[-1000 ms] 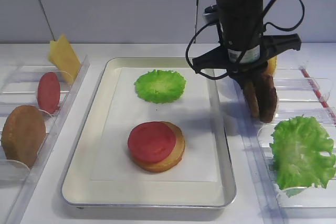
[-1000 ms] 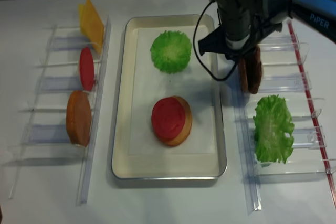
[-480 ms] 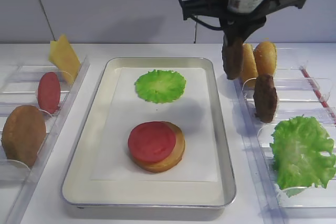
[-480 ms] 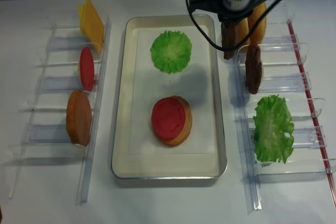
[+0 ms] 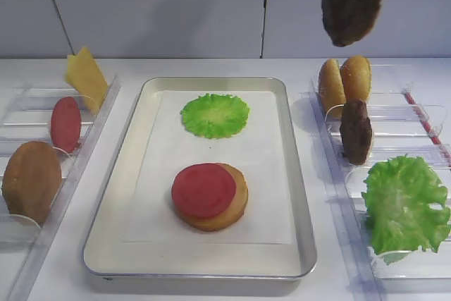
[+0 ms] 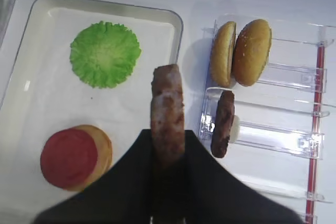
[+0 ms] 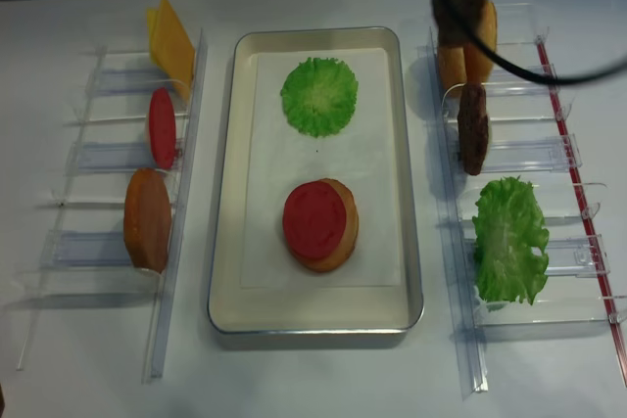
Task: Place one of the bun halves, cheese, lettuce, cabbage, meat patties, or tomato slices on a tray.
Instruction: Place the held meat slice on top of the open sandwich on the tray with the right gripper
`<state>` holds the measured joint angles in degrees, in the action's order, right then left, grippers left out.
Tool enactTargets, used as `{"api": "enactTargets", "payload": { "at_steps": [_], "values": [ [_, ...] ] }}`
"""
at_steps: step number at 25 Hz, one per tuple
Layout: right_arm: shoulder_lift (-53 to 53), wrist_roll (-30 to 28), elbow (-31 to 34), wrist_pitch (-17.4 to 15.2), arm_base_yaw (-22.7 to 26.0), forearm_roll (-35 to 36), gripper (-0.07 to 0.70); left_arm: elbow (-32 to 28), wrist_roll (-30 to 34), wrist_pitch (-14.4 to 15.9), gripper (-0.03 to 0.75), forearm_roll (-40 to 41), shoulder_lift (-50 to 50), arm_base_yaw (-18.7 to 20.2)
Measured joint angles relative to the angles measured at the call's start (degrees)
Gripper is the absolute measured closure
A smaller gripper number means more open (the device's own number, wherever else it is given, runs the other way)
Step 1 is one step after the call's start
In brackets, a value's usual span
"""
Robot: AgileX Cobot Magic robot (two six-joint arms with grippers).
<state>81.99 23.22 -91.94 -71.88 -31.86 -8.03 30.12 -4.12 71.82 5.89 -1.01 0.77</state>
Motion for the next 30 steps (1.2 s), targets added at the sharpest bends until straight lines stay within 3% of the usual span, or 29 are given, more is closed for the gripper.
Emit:
{"api": "enactTargets", "payload": {
  "at_steps": [5,18,25,30],
  "values": [
    [-7.93,-4.50,5.56,-0.56,0.00,2.95,0.503,0.00,0.00,0.00,0.241,0.00,0.00,0.00],
    [-25.54,-5.25,24.93,-0.33,0.00,11.55,0.504,0.00,0.00,0.00,0.241,0.00,0.00,0.00],
    [-27.26,-5.38,32.87,7.69,0.00,16.67,0.504,0.00,0.00,0.00,0.241,0.00,0.00,0.00],
    [-27.26,-6.65,38.29,18.31,0.00,18.07,0.504,0.00,0.00,0.00,0.241,0.00,0.00,0.00]
  ]
}}
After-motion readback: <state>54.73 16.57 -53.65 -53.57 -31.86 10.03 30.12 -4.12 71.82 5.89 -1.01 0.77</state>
